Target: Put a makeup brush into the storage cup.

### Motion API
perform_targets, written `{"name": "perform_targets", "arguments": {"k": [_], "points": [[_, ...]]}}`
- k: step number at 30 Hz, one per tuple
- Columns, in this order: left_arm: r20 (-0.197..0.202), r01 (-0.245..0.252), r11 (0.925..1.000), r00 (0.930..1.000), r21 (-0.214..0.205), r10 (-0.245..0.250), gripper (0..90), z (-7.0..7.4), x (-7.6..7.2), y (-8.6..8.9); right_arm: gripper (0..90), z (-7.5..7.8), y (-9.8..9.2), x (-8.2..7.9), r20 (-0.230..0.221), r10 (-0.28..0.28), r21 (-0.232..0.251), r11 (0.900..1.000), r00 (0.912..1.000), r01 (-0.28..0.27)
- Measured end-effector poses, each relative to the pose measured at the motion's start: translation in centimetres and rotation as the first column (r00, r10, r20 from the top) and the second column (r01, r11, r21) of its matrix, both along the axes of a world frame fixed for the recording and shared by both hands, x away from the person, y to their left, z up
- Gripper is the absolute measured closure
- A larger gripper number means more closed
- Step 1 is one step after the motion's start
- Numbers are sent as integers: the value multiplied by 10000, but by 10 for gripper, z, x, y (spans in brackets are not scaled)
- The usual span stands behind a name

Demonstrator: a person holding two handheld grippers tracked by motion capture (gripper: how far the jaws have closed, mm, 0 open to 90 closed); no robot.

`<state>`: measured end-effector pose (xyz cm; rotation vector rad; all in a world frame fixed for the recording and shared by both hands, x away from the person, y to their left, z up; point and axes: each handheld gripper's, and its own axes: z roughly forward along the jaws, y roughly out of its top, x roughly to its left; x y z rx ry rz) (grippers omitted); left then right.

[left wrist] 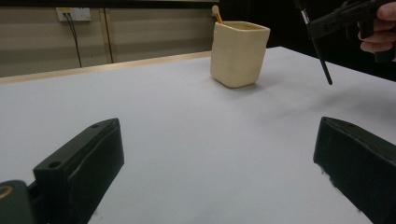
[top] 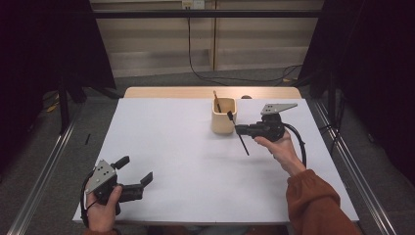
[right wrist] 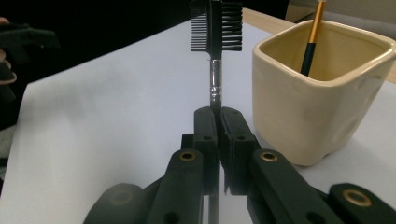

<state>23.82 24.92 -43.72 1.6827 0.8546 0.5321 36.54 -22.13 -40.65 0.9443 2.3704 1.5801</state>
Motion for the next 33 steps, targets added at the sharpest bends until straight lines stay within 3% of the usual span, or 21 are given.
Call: {"name": "perform_targets", "arguments": {"k": [10, 22, 33], "points": [[-106, -50, 9999, 9999, -106, 49, 17, 0, 0, 0, 863, 9, -12, -7, 787, -337, 879, 9958, 9963, 267], [-52, 101, 9999, 9999, -9, -101, 15, 0, 1, -1, 863, 15, -15, -10, 974, -467, 1121, 9931, 9941, 357], [-54, 150, 9999, 9999, -41, -150, 15, 0, 1, -2, 863, 31, -14, -5, 1431, -681, 1359, 9895, 9874, 485]]}}
